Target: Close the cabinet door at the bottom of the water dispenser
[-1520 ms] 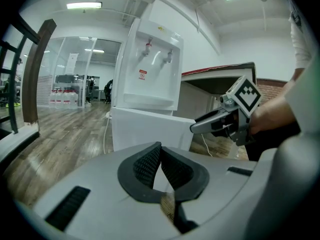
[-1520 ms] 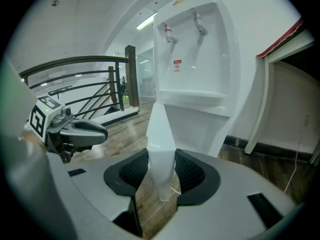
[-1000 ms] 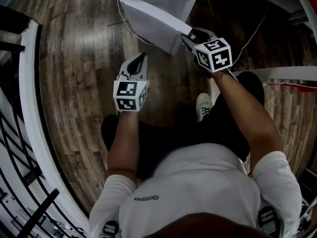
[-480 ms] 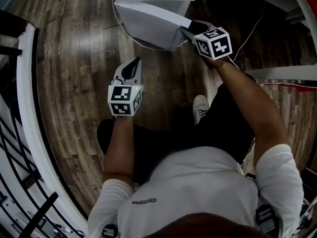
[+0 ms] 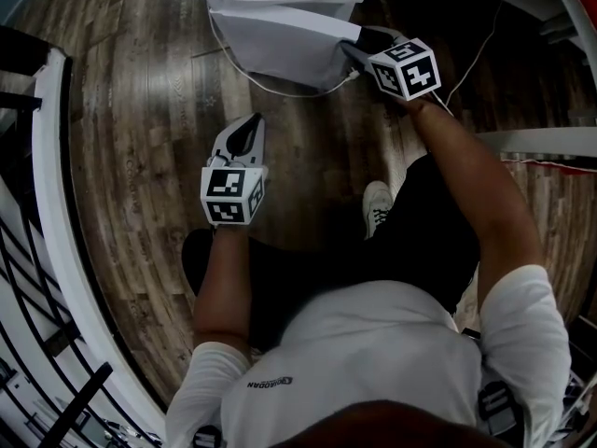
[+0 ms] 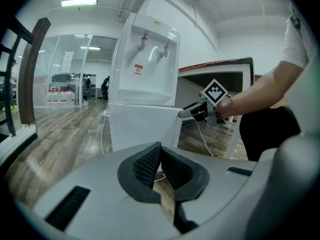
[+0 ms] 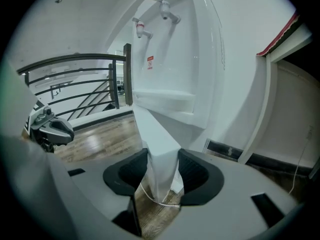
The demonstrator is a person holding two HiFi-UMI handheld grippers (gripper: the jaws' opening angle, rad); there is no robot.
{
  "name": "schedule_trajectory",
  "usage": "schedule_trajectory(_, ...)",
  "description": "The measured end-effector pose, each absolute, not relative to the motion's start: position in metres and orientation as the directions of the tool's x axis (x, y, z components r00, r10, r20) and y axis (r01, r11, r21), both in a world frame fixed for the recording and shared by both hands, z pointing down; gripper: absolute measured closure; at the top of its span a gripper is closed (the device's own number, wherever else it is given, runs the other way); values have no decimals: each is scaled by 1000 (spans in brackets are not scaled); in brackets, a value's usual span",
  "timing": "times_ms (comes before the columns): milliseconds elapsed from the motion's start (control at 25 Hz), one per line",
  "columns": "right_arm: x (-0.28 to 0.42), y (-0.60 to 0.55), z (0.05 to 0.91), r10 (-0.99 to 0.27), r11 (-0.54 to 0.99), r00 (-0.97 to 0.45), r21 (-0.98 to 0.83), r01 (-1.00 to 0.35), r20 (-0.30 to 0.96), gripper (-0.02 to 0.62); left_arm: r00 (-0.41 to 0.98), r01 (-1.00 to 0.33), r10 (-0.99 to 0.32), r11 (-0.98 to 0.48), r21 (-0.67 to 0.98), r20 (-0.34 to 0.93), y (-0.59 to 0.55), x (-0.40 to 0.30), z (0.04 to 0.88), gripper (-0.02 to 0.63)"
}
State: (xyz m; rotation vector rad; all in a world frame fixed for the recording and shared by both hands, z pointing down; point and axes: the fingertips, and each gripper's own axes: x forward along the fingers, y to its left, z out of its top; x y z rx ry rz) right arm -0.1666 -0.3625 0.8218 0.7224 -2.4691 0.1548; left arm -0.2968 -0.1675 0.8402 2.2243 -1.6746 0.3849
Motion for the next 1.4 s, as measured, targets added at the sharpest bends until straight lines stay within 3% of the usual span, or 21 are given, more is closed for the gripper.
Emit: schedule_trajectory(1400,-157,-432,823,-621,715,-678,-69,-695,394,448,241,-969,-874,-239,59,422,-188,-294,842,611)
